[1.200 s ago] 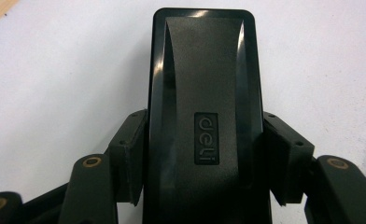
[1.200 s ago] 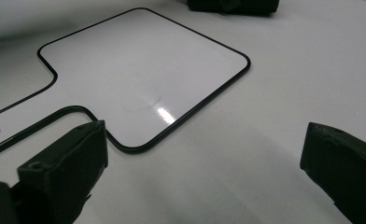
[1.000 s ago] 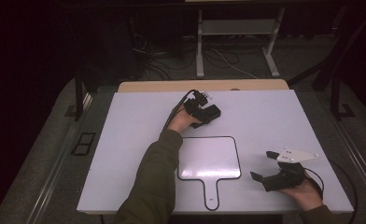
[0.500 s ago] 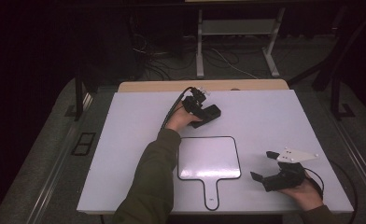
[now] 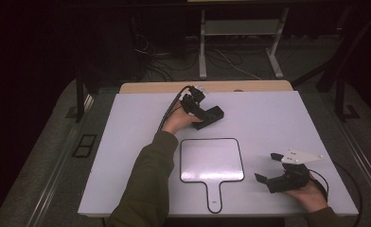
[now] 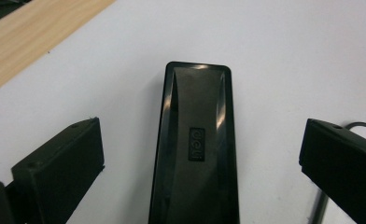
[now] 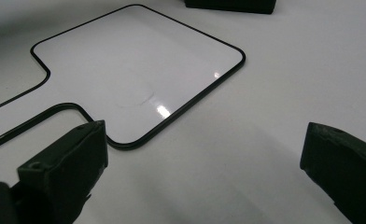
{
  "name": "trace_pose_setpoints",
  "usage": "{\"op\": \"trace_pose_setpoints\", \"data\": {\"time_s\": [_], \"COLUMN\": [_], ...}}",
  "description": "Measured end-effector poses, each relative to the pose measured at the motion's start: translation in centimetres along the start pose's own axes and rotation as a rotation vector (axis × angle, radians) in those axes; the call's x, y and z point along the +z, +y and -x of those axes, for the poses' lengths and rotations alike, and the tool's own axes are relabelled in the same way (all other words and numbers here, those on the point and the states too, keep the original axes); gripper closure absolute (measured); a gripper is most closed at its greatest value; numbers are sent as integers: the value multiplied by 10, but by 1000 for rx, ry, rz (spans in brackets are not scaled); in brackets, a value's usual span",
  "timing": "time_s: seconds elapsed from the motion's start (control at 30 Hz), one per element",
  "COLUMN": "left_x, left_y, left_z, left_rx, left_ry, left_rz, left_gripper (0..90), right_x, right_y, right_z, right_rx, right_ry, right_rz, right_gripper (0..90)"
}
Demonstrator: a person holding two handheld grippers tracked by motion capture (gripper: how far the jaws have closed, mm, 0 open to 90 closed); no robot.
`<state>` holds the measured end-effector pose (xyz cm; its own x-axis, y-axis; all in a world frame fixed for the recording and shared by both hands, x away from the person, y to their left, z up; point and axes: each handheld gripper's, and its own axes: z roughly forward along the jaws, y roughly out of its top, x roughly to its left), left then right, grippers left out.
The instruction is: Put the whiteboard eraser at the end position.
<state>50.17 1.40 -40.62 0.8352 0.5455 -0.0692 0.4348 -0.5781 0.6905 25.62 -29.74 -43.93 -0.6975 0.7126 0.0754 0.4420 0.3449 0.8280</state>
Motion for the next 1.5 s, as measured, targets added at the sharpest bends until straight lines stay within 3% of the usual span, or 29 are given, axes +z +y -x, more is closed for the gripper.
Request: {"op": "trace_pose_setpoints", "data": {"time_s": [0.17,0.2,0.27,0.4,0.57,0.6,0.67,0.83,0.93,1.2,1.5], "left_x": [-13,-16,-21,-32,-47,-49,-55,-69,-77,-90,-102], "left_y": [-3,-3,-7,-14,-20,-21,-24,-33,-41,-72,-104], "left_z": [6,6,11,17,27,30,33,45,51,61,69], "left_rx": [9,35,9,22,31,18,48,47,61,16,1], "left_ry": [-3,-1,-8,-14,-24,-23,-24,-30,-25,-17,3], "left_rz": [16,11,42,51,77,85,83,129,138,178,191], "left_gripper": [0,0,0,0,0,0,0,0,0,0,0], "right_x": [-1,-1,-2,0,0,1,1,2,1,3,4], "right_y": [0,0,1,0,0,0,-2,-3,-2,-3,-3], "right_z": [0,0,0,2,4,5,7,12,13,10,7], "right_rx": [4,6,16,28,66,60,61,92,97,93,89], "right_ry": [0,0,9,25,78,80,86,108,114,110,111], "right_rz": [1,6,7,11,29,27,21,32,39,27,18], "right_gripper": [0,0,0,0,0,0,0,0,0,0,0]}}
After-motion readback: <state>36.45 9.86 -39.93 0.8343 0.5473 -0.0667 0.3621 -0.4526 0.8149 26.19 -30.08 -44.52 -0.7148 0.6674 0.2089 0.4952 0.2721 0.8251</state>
